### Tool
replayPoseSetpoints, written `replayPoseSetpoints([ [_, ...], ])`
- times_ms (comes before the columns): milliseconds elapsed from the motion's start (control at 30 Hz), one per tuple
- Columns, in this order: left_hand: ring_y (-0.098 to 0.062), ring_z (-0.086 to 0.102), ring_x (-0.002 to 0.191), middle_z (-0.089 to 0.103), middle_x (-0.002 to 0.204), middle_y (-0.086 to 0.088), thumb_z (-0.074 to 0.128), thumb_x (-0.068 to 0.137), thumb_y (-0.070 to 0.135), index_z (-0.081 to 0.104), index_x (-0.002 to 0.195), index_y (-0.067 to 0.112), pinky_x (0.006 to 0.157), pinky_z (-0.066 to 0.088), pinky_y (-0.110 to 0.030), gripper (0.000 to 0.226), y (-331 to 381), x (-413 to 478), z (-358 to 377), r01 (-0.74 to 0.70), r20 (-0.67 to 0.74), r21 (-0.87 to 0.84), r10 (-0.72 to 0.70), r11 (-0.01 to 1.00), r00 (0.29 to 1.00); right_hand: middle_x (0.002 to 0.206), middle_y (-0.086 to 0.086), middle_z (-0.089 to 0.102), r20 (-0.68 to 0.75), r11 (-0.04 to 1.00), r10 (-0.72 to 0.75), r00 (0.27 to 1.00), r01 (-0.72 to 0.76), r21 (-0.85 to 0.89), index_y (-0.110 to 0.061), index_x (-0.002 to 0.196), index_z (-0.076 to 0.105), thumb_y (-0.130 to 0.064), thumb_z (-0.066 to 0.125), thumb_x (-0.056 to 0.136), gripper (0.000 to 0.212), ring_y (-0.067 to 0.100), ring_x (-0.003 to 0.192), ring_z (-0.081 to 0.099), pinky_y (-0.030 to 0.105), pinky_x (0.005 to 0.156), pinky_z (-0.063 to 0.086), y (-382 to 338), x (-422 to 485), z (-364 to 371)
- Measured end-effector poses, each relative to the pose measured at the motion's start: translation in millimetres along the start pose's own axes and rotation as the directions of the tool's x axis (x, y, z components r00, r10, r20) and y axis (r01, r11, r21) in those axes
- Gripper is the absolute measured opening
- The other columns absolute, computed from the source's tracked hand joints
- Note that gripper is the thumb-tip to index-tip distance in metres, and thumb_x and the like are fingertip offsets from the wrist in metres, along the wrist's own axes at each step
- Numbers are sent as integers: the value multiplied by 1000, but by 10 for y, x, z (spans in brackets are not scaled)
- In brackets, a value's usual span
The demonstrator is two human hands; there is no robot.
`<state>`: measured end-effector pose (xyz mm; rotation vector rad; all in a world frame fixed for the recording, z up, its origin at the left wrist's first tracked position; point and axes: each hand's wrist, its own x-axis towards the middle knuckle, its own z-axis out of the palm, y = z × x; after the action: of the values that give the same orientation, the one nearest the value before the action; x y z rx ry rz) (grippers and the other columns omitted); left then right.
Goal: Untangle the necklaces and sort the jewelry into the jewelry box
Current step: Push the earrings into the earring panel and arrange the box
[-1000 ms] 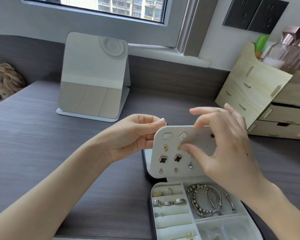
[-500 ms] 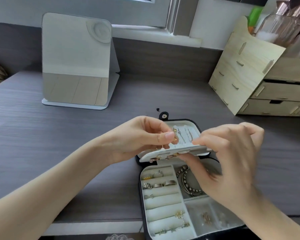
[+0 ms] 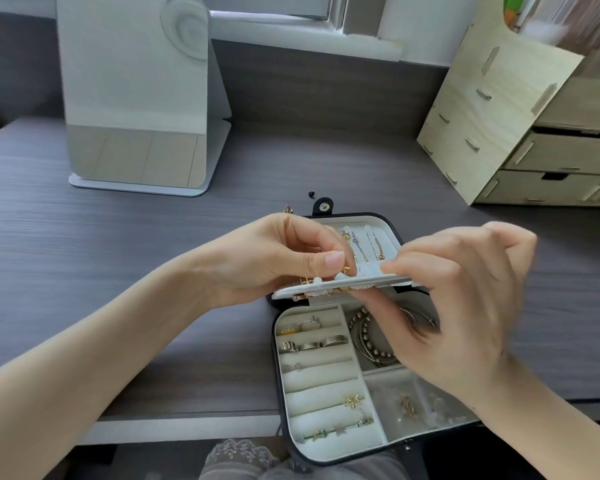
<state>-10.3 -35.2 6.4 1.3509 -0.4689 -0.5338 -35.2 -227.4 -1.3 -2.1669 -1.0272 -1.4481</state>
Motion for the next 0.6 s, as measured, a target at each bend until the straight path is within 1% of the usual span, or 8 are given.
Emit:
replayPoseSetpoints([
  [400,-9,62,69,67,71,3,68,62,19,73,61,14,64,48,-17,7,4,-28,16,-35,-17,9,35,999,999,77,-1,66,-7,1000,-5,1000,5,-2,-19,91,49,-34,69,82,26,17,77,52,36,78,26,-8,8,-1],
  [467,-9,61,71,67,73,4,68,63,22,73,63,17,67,47,-18,7,10,-36,9,-53,-12,50,53,997,999,79,-4,65,-9,1000,-6,1000,6,-3,-19,91,49,-34,69,82,26,17,78,52,35,79,26,-11,1,0],
  [533,-10,60,74,66,76,6,69,66,25,73,67,18,71,47,-20,8,31,-48,0,-89,0,133,90,987,996,87,-10,59,-5,1000,-4,1000,4,2,-20,91,49,-34,69,81,27,16,79,52,34,81,25,-12,-8,-3],
  [600,-12,60,76,66,78,6,72,69,23,73,71,17,72,47,-21,7,59,-61,-12,-112,18,216,111,970,994,90,-11,54,0,1000,-8,1000,8,2,-21,91,49,-34,69,81,26,15,80,52,33,83,25,-12,-15,-6],
])
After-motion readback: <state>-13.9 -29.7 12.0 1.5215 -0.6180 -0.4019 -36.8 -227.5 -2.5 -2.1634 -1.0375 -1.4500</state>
